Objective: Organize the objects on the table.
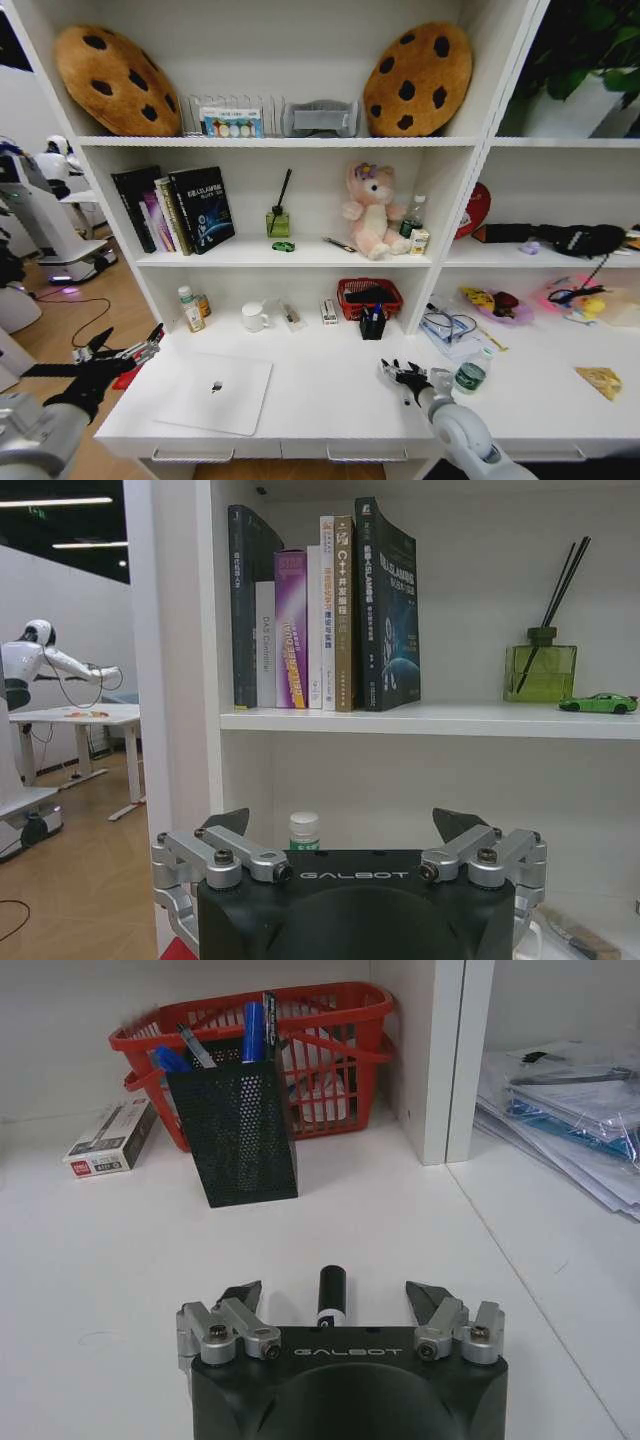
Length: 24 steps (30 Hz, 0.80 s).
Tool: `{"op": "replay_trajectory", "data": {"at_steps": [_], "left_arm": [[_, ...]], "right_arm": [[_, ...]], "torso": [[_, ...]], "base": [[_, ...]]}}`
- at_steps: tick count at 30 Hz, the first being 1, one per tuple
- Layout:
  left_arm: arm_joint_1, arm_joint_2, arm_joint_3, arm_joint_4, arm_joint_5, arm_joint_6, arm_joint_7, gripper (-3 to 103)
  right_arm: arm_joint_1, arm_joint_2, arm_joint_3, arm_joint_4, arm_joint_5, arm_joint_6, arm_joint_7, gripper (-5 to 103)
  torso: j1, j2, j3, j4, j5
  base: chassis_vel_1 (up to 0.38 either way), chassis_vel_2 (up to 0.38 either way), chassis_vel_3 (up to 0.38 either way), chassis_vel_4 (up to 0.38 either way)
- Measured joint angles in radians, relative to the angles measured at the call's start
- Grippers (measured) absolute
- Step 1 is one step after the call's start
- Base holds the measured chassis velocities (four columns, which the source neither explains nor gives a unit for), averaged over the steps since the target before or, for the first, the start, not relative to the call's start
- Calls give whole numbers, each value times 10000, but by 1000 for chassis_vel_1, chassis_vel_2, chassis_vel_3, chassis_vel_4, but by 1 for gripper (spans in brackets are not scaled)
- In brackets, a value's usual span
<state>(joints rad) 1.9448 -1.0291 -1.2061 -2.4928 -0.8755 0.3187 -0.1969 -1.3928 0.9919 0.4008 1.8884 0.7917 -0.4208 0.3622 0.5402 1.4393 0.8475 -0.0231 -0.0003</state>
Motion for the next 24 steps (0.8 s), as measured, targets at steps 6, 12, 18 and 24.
{"op": "replay_trajectory", "data": {"at_steps": [6,12,18,24], "left_arm": [[-1,0,0,0,0,0,0,100],[-1,0,0,0,1,0,0,100],[0,0,0,0,0,0,0,100],[0,0,0,0,0,0,0,100]], "right_arm": [[144,0,-117,-186,-58,35,19,66],[80,-60,-161,-68,41,11,58,38],[-62,-117,-95,-25,3,49,44,22],[-1,-142,-15,-73,-490,122,-275,12]], "torso": [[0,2,-1,-1,-3],[0,1,0,0,2],[0,1,0,0,3],[0,-2,2,-1,7]], "base": [[0,0,0,0],[0,0,0,0],[0,0,0,0],[0,0,0,0]]}}
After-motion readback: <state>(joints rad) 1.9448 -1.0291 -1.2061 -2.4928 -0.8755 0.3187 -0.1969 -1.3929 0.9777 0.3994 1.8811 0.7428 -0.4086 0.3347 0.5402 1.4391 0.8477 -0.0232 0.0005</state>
